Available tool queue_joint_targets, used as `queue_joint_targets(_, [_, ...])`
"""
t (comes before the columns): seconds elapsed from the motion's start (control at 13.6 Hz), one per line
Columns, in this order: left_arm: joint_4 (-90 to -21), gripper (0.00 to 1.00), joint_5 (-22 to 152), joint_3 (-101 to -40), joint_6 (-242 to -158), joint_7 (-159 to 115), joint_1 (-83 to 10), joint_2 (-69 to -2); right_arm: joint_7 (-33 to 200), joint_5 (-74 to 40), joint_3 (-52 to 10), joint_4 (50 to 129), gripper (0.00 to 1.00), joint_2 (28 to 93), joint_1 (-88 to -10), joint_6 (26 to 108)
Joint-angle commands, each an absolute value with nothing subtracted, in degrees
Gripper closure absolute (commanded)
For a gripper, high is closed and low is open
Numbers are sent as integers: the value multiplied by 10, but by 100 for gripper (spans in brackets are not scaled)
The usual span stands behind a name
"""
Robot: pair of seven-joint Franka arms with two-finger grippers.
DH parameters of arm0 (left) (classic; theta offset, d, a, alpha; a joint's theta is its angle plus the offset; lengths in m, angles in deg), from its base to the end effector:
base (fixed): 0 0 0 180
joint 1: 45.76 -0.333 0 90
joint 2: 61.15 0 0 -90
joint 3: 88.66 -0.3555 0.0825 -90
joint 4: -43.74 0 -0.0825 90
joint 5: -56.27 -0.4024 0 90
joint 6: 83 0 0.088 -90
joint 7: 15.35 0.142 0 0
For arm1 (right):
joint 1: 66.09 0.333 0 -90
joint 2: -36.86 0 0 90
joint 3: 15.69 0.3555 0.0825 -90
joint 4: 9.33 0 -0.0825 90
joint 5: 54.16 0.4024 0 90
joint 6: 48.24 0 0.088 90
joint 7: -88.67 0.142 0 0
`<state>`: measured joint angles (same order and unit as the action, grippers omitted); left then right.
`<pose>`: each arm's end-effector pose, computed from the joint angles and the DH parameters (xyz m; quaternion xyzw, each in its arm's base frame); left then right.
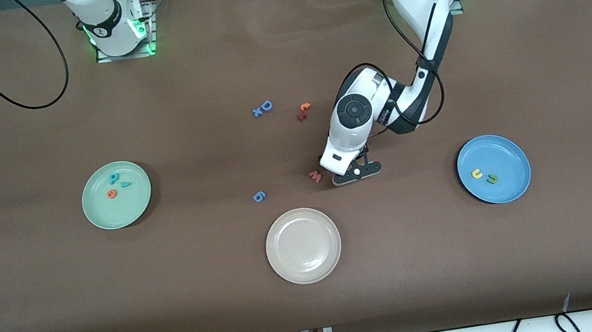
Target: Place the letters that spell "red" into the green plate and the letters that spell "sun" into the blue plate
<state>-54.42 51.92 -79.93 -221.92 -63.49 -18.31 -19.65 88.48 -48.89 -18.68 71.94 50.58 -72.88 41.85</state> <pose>0.5778 -0.4094 0.1530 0.9952 0.0943 -0.0184 0.0178 0.6415 -0.0935 0.5576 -0.9947 0.0850 0.0389 0.0433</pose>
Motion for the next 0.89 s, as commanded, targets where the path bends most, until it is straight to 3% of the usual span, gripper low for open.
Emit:
queue_joint_targets(0.0, [-566,69,500,-806,-2221,-646,-179,-195,876,-498,-185,736,0,496,-732,427])
queue_joint_targets(0.81, [-553,77,480,-811,-2189,-629,-185,-200,876,-497,-185,735,0,498,-732,430])
